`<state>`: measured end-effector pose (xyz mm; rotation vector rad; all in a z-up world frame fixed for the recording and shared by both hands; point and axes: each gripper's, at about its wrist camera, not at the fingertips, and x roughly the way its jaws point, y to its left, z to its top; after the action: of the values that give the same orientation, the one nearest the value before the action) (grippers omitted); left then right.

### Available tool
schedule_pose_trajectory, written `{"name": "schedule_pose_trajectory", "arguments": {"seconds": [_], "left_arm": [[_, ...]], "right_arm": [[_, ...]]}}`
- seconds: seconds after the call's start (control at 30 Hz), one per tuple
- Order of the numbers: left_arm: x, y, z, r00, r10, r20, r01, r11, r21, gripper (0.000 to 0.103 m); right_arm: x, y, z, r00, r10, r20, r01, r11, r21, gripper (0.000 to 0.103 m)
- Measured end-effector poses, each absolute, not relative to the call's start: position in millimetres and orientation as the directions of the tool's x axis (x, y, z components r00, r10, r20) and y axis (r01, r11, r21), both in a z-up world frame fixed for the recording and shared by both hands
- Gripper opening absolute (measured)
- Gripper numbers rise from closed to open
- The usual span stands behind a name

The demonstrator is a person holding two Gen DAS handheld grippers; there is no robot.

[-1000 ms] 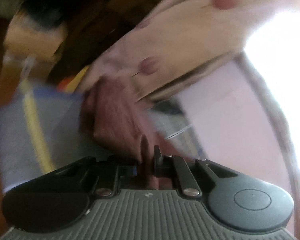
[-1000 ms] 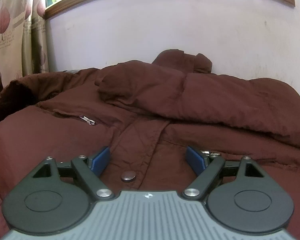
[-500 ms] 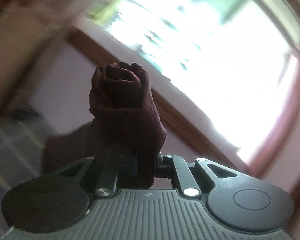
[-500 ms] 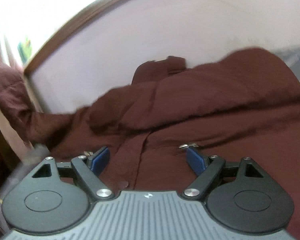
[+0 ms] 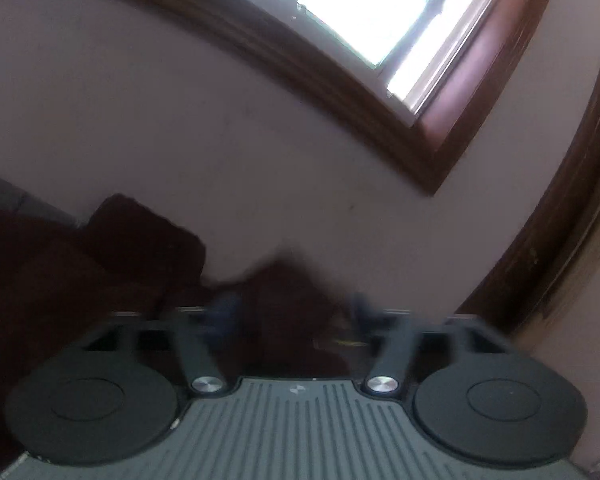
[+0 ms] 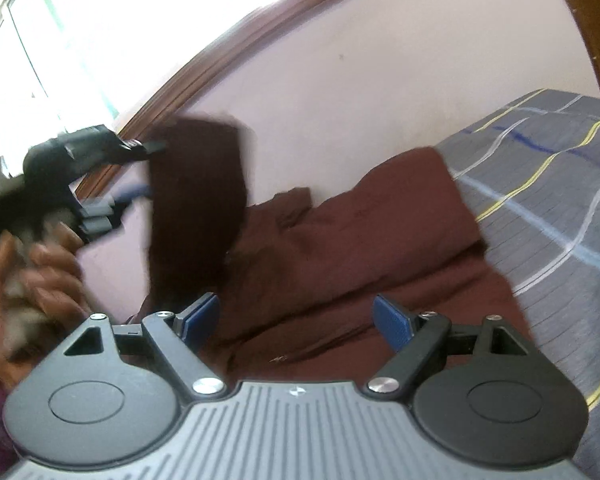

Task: Fold large clothes

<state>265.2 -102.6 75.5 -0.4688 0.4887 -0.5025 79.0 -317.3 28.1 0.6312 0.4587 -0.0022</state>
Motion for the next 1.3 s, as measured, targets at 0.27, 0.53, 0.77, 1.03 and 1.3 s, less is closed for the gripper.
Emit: {"name": "schedule_pose_trajectory", "arguments": {"seconds": [0.27,0.53,0.77,1.03,1.3], "left_arm": [[249,-65,63,0.835,-0.469,-0.288,0.318,0.838,-0.443,0.102],[307,-18,48,0.873,-0.282,-0.398,0.113,0.911,-0.396,0.075],[361,19,10,0.860,-0.184,-0.476,0.016,0.942,-0.335,0.068],[390,51,-43,0.819,-0.156,-0.552,-0.044,0.942,-0.332,0.055],[386,67,-66,0.812,-0.191,-0.552,-0.039,0.925,-0.377,0.039]], "right_arm": [[100,-332,52,0.918,0.109,-0.380,0.115,0.846,0.521,0.086],[238,-283,84,0.877,0.136,-0.461,0.004,0.957,0.290,0.018],[324,-252,40,0.800,0.081,-0.594,-0.016,0.993,0.113,0.012],[346,-246,-10,0.715,0.019,-0.699,-0.025,1.000,0.001,0.007],[347,-264,-38,0.720,0.057,-0.692,0.027,0.994,0.109,0.006]]}}
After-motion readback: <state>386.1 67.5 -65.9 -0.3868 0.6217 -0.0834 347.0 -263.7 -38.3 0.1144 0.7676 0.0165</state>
